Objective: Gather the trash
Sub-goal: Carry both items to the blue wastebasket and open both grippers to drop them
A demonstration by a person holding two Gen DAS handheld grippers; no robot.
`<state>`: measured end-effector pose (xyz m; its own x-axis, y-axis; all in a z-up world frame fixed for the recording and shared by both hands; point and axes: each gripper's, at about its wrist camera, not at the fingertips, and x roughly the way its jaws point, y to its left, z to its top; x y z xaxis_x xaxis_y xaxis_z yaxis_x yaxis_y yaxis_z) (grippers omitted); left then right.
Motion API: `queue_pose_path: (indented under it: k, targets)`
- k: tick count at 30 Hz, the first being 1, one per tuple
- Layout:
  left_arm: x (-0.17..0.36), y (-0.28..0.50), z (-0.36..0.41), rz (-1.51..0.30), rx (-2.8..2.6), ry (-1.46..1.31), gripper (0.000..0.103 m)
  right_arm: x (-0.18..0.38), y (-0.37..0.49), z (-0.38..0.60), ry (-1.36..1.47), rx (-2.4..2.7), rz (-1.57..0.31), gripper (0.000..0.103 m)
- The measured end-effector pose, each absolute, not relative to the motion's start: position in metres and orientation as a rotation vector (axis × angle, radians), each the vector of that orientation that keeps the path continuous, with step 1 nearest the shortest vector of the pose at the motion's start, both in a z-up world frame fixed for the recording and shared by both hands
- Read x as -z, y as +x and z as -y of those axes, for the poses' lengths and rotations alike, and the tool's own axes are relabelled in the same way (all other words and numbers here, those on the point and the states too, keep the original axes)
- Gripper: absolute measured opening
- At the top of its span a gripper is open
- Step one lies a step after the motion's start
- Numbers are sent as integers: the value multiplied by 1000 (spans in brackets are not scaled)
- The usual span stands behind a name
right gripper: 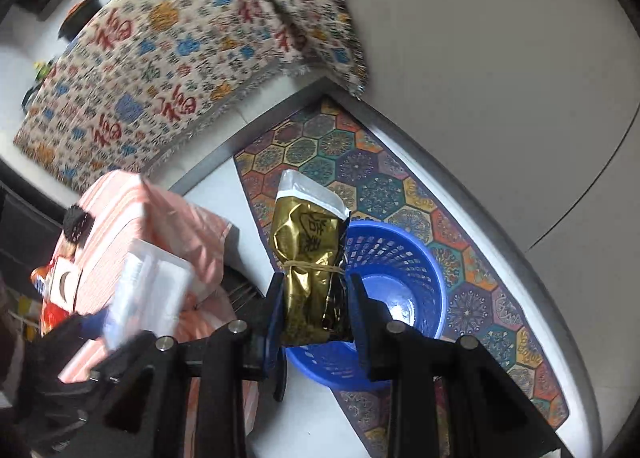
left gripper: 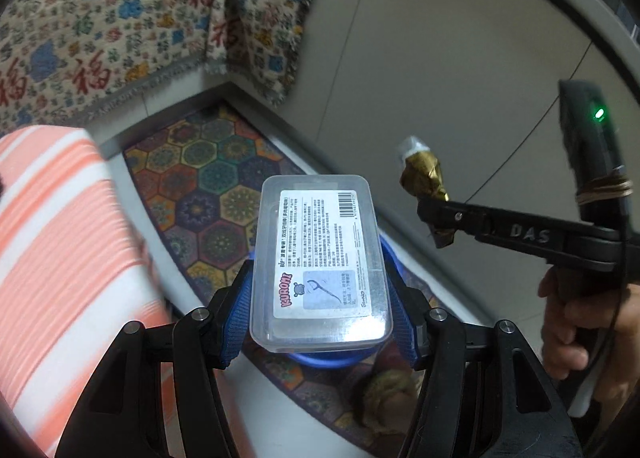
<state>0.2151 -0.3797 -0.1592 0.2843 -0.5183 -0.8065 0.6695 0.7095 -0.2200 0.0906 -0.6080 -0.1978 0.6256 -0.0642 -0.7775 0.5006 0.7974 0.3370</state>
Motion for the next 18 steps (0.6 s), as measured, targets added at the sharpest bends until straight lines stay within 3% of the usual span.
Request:
queue_pose_path:
  k: [14, 16, 18]
  targets:
    - [214, 246, 425, -1070, 790, 185, 64, 231, 104, 644, 650, 389, -886, 37]
    - [217, 250, 429, -1077, 791, 184, 73, 231, 106, 645, 653, 404, -882, 45]
    - [216, 253, 430, -1057, 785, 182, 81, 228, 105, 647, 654, 417, -871, 45]
